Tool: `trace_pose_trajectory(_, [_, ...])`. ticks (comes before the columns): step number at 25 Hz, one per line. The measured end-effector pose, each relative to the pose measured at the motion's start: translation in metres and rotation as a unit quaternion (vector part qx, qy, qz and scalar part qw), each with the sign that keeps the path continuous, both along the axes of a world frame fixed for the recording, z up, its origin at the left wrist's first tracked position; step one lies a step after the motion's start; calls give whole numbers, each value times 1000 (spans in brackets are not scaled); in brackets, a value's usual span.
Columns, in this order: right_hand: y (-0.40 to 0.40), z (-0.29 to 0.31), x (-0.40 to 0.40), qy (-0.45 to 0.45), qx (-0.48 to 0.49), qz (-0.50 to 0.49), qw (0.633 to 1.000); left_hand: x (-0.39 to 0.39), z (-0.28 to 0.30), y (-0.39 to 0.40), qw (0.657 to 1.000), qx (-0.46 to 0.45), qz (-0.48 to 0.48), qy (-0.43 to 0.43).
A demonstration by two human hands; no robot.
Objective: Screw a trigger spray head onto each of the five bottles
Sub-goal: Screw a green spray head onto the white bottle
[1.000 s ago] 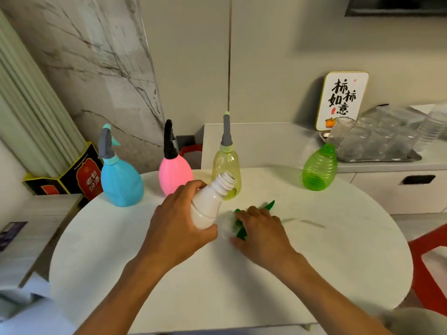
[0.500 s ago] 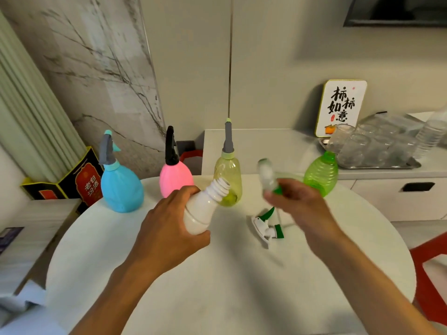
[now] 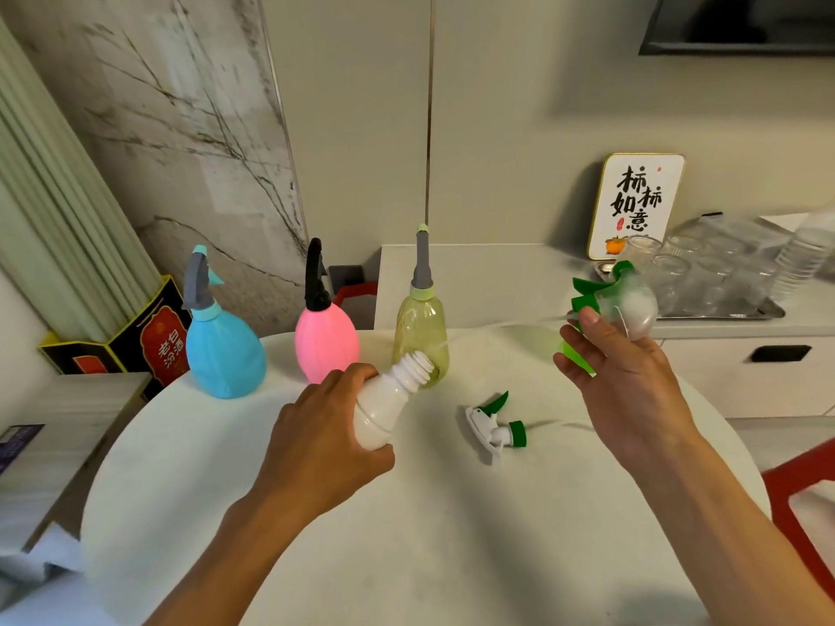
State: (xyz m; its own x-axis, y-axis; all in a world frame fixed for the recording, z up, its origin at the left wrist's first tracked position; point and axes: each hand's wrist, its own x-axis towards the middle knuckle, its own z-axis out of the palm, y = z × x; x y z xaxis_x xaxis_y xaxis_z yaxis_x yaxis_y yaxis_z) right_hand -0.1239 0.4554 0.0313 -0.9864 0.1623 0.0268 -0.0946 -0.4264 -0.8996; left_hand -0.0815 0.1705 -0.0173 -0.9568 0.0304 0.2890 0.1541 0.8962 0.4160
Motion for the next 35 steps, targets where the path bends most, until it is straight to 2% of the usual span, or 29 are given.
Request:
trace_pose_trajectory(5, [4, 1, -1, 5, -10, -3, 1000, -2, -3, -3, 1000, -6, 15, -12])
trace_pose_trajectory(11, [-17, -5, 5, 10, 14, 41, 999, -2, -5, -2, 1000, -18, -8, -2])
trace_pose_trajectory(19, [-63, -27, 24, 36, 126, 88, 988, 3, 0, 7, 997, -9, -66, 34])
trace_pose_trajectory(22, [-62, -25, 24, 37, 147, 147, 977, 5, 4, 7, 997, -15, -65, 25])
trace_pose_trajectory(24, [-64, -24, 25, 6, 176, 173, 969, 6, 6, 6, 997, -22, -67, 23])
trace_pose_trajectory(27, [-66, -25, 23, -49, 201, 154, 966, 6, 7, 5, 996, -49, -70, 27])
trace_pose_trajectory(35, [-55, -30, 19, 9, 235, 179, 955, 7, 7, 6, 992, -94, -75, 34])
